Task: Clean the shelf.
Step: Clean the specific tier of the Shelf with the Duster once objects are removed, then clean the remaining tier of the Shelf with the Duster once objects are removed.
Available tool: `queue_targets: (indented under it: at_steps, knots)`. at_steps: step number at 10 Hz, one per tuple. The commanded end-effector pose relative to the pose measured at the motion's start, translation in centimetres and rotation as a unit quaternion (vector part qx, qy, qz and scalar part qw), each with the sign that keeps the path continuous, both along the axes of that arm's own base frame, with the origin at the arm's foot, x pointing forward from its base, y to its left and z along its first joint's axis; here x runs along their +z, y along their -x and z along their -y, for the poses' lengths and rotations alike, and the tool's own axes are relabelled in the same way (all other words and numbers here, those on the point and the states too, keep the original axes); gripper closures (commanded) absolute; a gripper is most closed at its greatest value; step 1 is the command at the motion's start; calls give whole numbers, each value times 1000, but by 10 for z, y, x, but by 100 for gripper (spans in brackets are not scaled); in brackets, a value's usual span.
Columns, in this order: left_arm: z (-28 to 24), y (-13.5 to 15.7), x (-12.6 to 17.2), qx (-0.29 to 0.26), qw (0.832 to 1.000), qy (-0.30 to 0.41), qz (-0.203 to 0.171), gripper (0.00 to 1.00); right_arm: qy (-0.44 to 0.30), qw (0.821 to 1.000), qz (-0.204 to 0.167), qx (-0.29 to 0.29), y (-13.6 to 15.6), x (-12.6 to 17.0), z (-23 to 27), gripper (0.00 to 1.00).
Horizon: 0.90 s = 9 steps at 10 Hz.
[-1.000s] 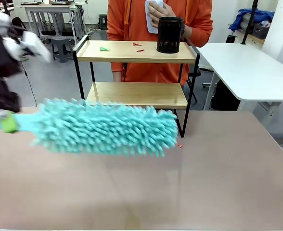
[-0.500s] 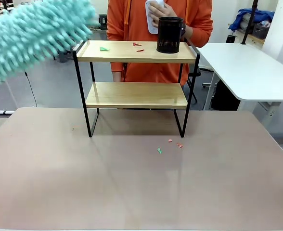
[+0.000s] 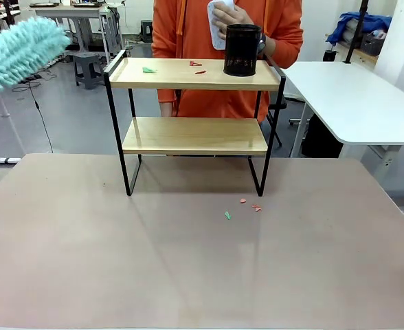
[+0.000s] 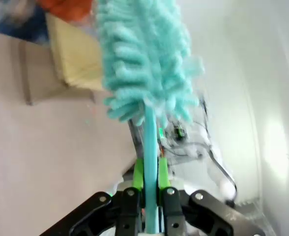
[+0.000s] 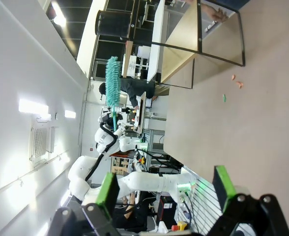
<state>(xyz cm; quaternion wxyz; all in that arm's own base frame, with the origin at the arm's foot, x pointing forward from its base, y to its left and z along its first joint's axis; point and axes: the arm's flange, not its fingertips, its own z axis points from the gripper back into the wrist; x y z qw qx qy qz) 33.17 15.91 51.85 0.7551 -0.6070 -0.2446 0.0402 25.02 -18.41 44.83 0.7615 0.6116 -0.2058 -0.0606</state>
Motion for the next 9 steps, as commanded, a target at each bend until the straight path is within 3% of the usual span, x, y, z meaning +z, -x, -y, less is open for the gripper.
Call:
queue_targets:
  at_steps: [1,3,4,9]
  knots:
    - [35,-5,8,69,994,-49,-62,88,5,1000,12,5,1,0,1,0]
    - [45,-15,1,73,978,-156,-120,88,5,1000,12,5,1,0,1,0]
    - [18,-14,0,89,992,-73,-55,88,5,1000,12,5,1,0,1,0]
    - [18,-14,0,89,992,-73,-55,88,5,1000,12,5,1,0,1,0]
